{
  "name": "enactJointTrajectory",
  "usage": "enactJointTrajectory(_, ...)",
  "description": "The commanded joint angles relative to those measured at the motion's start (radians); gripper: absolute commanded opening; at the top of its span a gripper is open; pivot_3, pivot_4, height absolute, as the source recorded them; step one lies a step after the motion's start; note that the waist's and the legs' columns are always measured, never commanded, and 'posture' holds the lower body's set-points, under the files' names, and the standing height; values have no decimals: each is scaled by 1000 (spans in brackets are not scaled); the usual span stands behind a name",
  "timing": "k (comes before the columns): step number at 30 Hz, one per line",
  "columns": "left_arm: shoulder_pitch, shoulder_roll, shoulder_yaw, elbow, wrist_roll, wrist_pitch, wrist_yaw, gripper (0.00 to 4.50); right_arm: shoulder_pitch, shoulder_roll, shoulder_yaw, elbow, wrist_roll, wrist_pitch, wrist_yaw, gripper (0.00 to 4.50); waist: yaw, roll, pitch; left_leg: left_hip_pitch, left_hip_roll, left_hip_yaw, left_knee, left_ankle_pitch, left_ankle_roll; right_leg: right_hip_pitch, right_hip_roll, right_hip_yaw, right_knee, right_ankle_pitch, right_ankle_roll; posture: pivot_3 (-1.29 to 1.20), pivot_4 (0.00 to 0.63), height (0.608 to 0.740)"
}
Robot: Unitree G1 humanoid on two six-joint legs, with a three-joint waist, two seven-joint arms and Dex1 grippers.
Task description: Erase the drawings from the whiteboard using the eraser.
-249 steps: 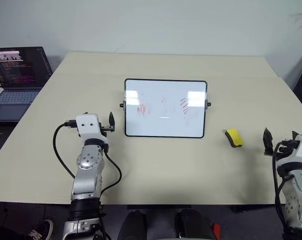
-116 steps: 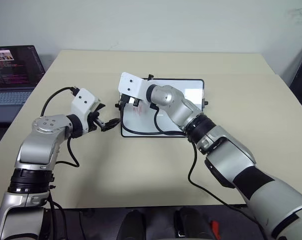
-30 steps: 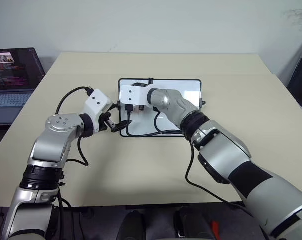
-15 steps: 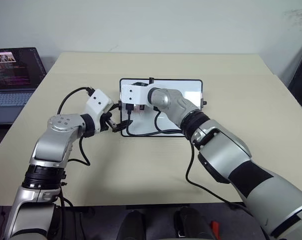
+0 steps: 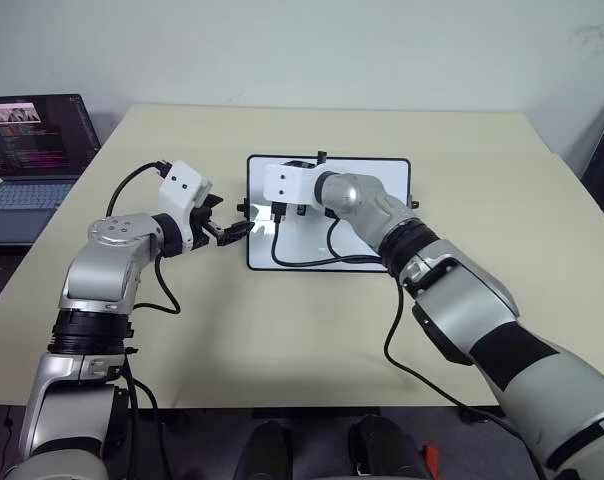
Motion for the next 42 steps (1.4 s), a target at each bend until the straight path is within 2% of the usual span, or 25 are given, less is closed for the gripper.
enactJointTrajectory(1, -26, -1, 15, -2, -2, -25, -8, 4500, 70, -71, 4, 19, -12, 66, 48, 1326, 0, 0, 0, 1, 0, 0, 0, 0, 0, 0, 0, 0, 0, 0, 0, 0, 150, 740)
enactJointTrajectory(7, -15, -3, 13, -5, -1, -28, -12, 4500, 128, -104, 11, -79, -18, 86, 90, 1326, -1, -1, -1, 3, 0, 1, 0, 0, 1, 1, 0, 1, 3, 0, 0, 0, 150, 740)
enactJointTrajectory(15, 17, -1, 17, -39, -3, -19, -14, 4500, 183, -41, 12, -242, 14, 119, 181, 1326, -8, -1, -1, 4, 1, 1, 0, 1, 1, 1, 1, 2, 3, 0, 0, 0, 150, 740)
enactJointTrajectory(21, 54, 26, 27, -34, -8, -2, -34, 4500, 197, 2, -31, -355, 50, 140, 150, 1325, -10, 0, 1, 2, 2, 1, -1, 1, 1, -2, 2, 2, 3, 0, 0, 0, 150, 740)
enactJointTrajectory(27, 81, 71, 14, -40, -11, -3, -101, 4500, 206, 13, 2, -332, 24, 140, 132, 1323, -9, 0, 1, -3, 2, 1, -1, 1, 1, -6, 2, 1, 2, 0, -1, 0, 150, 740)
enactJointTrajectory(35, 109, 93, 8, -44, 0, -6, -130, 4500, 257, -15, 79, -335, -21, 156, 189, 1323, -9, 0, 1, -2, 2, 1, -2, 1, 1, -5, 2, 1, 2, -1, -1, 0, 150, 740)
enactJointTrajectory(42, 141, 112, -3, -49, 14, -21, -153, 4500, 188, 25, 38, -304, 1, 125, 70, 1323, -10, 0, 1, -1, 2, 1, -1, 1, 1, -4, 2, 1, 3, -1, -1, 0, 150, 740)
